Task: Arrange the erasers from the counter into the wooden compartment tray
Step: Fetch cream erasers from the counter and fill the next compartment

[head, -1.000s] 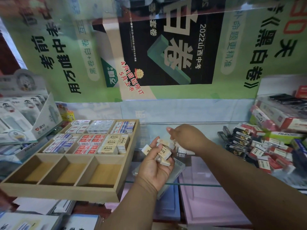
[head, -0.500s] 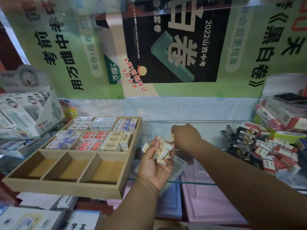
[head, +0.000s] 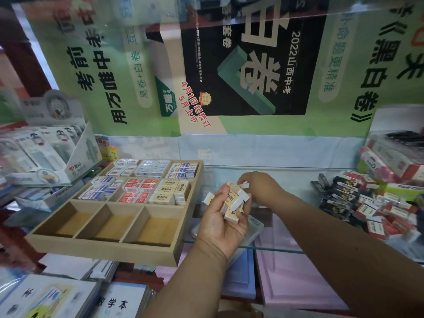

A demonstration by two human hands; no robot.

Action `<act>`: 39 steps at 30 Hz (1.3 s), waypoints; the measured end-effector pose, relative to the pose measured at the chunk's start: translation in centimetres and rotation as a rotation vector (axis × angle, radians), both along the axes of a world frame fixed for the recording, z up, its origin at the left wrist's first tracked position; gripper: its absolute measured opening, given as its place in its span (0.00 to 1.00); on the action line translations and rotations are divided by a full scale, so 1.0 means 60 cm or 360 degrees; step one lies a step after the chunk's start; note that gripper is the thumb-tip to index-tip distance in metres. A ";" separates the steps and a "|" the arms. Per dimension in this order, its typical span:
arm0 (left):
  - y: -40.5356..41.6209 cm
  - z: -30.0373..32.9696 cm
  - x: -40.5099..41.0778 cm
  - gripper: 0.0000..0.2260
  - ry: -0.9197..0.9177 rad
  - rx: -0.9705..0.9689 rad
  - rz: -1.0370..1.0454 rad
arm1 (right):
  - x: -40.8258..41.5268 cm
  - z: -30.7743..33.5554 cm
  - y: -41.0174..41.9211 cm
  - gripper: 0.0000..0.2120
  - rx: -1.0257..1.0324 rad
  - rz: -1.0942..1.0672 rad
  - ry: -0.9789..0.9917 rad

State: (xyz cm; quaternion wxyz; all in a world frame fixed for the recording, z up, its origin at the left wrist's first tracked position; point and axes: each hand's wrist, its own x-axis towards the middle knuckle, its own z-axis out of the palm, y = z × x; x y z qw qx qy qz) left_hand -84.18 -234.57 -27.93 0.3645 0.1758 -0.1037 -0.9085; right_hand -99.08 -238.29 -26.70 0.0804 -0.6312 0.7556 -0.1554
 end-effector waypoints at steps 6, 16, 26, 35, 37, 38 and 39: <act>0.005 0.025 0.007 0.23 -0.0078 -0.0029 0.0054 | 0.019 0.032 0.031 0.05 -0.0450 -0.0135 -0.0769; 0.009 0.084 0.074 0.13 -0.0218 -0.0135 0.0122 | 0.152 0.102 0.086 0.13 -0.0558 0.0127 -0.1496; -0.012 0.076 0.314 0.09 -0.0330 -0.0055 0.0507 | 0.335 0.116 0.002 0.12 -0.0424 0.0471 -0.1444; -0.013 0.051 0.496 0.03 -0.0392 0.0153 0.1011 | 0.497 0.082 -0.110 0.09 -0.0129 0.0676 -0.0681; -0.012 0.048 0.515 0.03 -0.0383 0.0151 0.1052 | 0.516 0.076 -0.121 0.11 -0.0101 0.0708 -0.0621; -0.012 0.045 0.522 0.04 -0.0379 0.0143 0.1076 | 0.521 0.072 -0.125 0.12 -0.0108 0.0713 -0.0621; -0.012 0.042 0.528 0.06 -0.0372 0.0142 0.1100 | 0.523 0.068 -0.128 0.12 -0.0125 0.0715 -0.0643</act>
